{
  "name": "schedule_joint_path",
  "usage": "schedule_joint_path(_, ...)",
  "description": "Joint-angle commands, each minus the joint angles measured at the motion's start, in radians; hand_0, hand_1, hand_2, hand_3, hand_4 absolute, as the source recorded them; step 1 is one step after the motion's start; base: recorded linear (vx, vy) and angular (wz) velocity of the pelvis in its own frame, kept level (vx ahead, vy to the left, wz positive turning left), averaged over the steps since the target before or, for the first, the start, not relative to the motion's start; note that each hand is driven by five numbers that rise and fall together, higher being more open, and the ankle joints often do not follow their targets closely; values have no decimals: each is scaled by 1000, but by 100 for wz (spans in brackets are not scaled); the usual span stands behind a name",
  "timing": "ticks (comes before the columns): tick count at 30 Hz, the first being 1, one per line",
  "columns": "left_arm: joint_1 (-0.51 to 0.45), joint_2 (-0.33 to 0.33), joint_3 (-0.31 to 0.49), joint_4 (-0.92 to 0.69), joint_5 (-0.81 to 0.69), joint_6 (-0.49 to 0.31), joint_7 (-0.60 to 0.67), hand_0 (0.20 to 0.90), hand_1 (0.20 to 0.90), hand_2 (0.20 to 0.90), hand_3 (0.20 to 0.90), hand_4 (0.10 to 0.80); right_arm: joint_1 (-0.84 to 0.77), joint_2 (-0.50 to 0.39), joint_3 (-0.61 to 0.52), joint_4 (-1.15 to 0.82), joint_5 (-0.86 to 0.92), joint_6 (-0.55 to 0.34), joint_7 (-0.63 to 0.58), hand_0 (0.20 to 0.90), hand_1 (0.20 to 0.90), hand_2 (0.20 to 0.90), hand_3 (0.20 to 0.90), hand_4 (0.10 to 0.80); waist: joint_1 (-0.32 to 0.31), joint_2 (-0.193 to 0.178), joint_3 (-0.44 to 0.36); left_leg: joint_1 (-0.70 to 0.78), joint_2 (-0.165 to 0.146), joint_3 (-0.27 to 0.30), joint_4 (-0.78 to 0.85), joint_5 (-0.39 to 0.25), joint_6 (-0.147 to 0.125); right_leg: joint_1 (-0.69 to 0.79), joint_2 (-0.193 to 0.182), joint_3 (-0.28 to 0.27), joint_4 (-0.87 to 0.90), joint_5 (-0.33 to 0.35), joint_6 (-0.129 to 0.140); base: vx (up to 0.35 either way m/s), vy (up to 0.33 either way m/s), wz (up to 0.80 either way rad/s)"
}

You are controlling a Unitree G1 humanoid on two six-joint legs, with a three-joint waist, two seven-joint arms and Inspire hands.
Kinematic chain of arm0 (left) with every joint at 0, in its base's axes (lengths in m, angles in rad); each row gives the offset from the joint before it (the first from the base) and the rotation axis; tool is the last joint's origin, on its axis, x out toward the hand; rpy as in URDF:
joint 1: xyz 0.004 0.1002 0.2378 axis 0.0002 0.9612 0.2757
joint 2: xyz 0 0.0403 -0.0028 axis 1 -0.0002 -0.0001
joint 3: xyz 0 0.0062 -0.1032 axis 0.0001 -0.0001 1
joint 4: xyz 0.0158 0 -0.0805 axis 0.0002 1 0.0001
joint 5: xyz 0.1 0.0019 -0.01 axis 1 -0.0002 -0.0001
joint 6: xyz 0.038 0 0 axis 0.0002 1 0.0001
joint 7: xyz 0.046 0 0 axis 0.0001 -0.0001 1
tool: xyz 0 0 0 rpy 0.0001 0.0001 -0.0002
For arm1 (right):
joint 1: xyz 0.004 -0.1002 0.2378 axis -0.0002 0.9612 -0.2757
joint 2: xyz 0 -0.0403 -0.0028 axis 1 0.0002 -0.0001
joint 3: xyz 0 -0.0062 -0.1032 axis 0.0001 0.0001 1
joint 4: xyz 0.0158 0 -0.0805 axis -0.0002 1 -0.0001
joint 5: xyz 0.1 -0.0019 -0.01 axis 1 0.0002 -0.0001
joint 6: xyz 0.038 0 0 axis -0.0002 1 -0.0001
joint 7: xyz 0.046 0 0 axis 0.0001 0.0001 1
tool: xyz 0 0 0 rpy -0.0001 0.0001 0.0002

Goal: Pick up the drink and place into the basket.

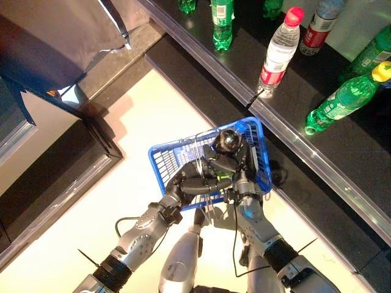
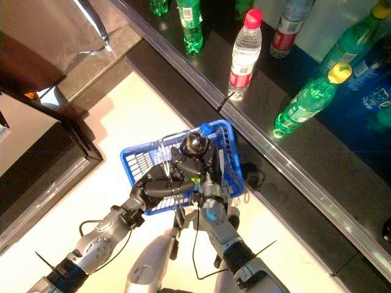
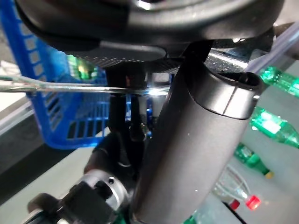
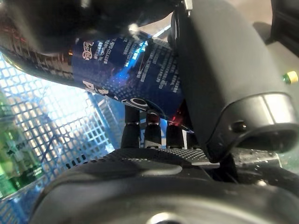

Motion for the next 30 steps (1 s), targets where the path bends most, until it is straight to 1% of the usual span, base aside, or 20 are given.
schedule_joint_path(1,-221,-83,14,-414,-12,-197,-163,300,300,300,200,100,-231,160,109,-109,-179,-87,19,300,300,300,200,100,-10,-6,-23,-96,-50,-20,69,46,-2,73,-33,49,4,-31,-23,-40,3,-1)
schedule_joint_path(4,-250,-94,11,-398,-22,-189,-166,300,300,300,200,100,-275,141,135,-65,-277,-42,29,300,300,300,200,100,-7,-11,-23,-101,-50,-17,69,44,-1,59,-37,38,13,-32,-24,-11,0,0)
schedule_joint_path(5,-258,-99,9,-388,-29,-186,-170,300,300,300,200,100,-293,125,153,-52,-323,-14,41,300,300,300,200,100,-5,-15,-25,-104,-50,-16,71,42,-1,51,-38,33,18,-33,-25,0,0,0)
schedule_joint_path(8,-269,-101,7,-376,-36,-183,-179,300,300,300,200,100,-319,94,177,-33,-375,18,57,300,300,300,200,100,-2,-21,-28,-112,-52,-17,77,38,1,36,-40,25,28,-36,-27,-6,-2,2)
schedule_joint_path(11,-278,-94,-3,-362,-45,-199,-193,300,300,300,200,100,-336,56,205,2,-364,35,36,300,300,300,200,100,0,-25,-29,-118,-52,-17,82,35,3,19,-42,17,41,-35,-28,-13,-3,10)
schedule_joint_path(14,-288,-99,-12,-344,-54,-205,-200,300,300,300,200,100,-346,51,207,64,-273,40,29,300,300,300,200,100,1,-27,-30,-117,-52,-15,79,33,5,9,-44,12,49,-35,-29,-5,-2,4)
schedule_joint_path(16,-300,-106,-20,-334,-69,-204,-205,300,300,300,200,100,-346,63,203,116,-93,55,69,300,300,300,200,100,0,-27,-27,-115,-53,-12,74,32,8,-2,-45,11,55,-34,-29,-35,7,4)
schedule_joint_path(17,-301,-108,-21,-331,-69,-205,-206,300,300,300,200,100,-344,69,199,130,-62,51,80,300,300,300,200,100,0,-27,-27,-114,-53,-11,72,32,8,-2,-45,11,56,-35,-30,-27,14,4)
schedule_joint_path(19,-309,-117,-28,-318,-67,-213,-215,300,300,300,200,100,-329,103,175,206,149,34,130,300,300,300,200,100,0,-25,-23,-105,-53,-7,57,35,10,-5,-45,8,56,-33,-31,0,0,0)
schedule_joint_path(22,-320,-120,-33,-319,-65,-218,-203,300,300,300,200,100,-322,131,148,250,201,24,164,300,300,300,200,100,-3,-22,-20,-97,-52,-3,47,35,12,-8,-45,6,61,-34,-31,-6,16,0)
schedule_joint_path(23,-326,-121,-36,-318,-64,-222,-198,300,300,300,200,100,-324,142,142,254,256,35,185,300,300,300,200,100,-5,-21,-18,-96,-53,-2,44,36,14,-13,-45,7,64,-33,-32,-14,59,1)
schedule_joint_path(24,-332,-129,-40,-313,-61,-225,-195,300,300,300,200,100,-320,164,130,261,351,39,192,300,300,300,200,100,-8,-20,-17,-92,-55,-1,40,37,16,-16,-45,9,66,-31,-32,-6,60,2)
schedule_joint_path(25,-333,-136,-40,-311,-57,-226,-192,300,300,300,200,100,-317,177,117,269,389,37,197,300,300,300,200,100,-10,-19,-16,-88,-54,0,37,38,16,-16,-45,10,68,-30,-33,4,49,1)
schedule_joint_path(28,-337,-149,-42,-313,-52,-231,-181,300,300,300,200,100,-315,197,96,299,394,17,224,300,300,300,200,100,-13,-15,-14,-78,-55,3,26,39,20,-17,-45,12,71,-29,-33,4,58,0)
schedule_joint_path(30,-337,-156,-48,-320,-42,-236,-174,300,300,300,200,100,-312,206,120,270,299,30,212,300,300,300,200,100,-16,-15,-13,-77,-58,3,22,40,24,-26,-46,15,75,-26,-32,-12,39,0)
